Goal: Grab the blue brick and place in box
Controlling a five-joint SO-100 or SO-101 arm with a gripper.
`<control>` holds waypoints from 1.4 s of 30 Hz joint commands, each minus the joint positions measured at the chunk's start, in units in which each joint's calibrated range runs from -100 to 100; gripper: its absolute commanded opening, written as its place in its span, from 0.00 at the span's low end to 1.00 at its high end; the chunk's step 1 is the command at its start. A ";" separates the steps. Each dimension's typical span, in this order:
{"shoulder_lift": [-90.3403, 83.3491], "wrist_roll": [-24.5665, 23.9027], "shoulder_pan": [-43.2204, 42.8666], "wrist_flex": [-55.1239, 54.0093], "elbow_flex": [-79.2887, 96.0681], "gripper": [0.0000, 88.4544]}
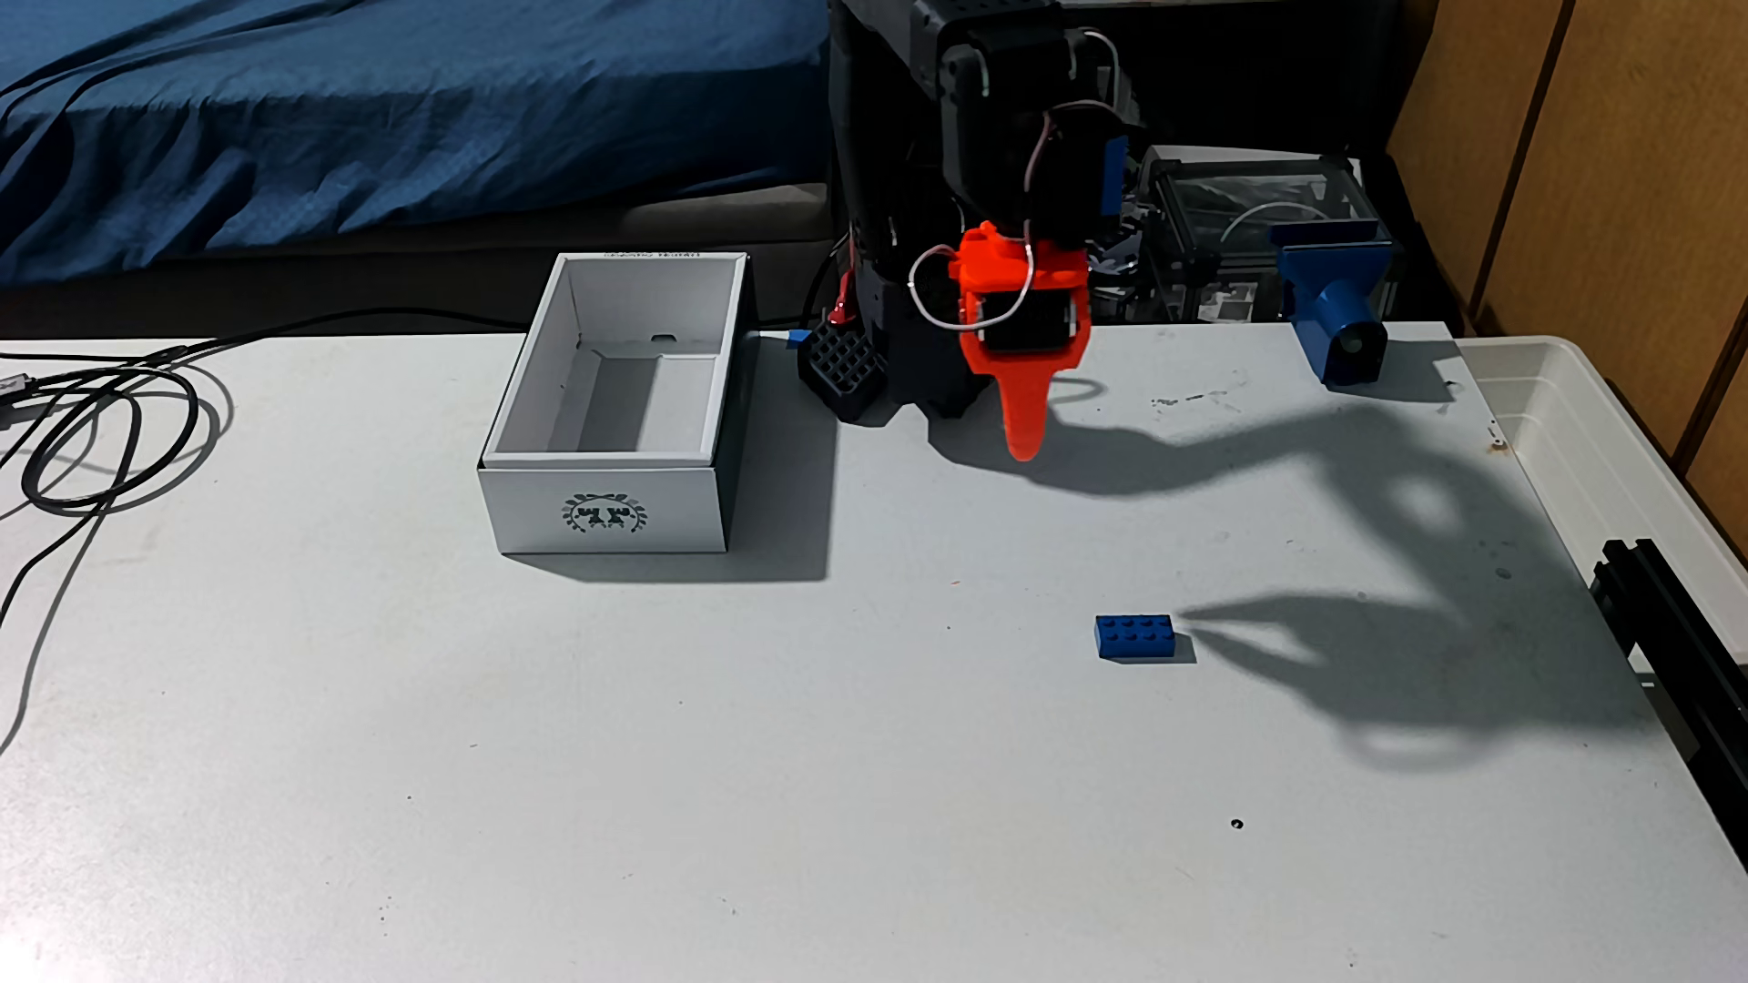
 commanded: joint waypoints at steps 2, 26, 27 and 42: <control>0.17 -0.50 -2.14 -0.55 -2.66 0.01; 27.74 -0.65 -7.05 -5.37 -18.81 0.01; 28.76 -1.08 -6.97 -5.37 -19.60 0.01; 30.79 -6.49 -5.48 -5.20 -19.87 0.01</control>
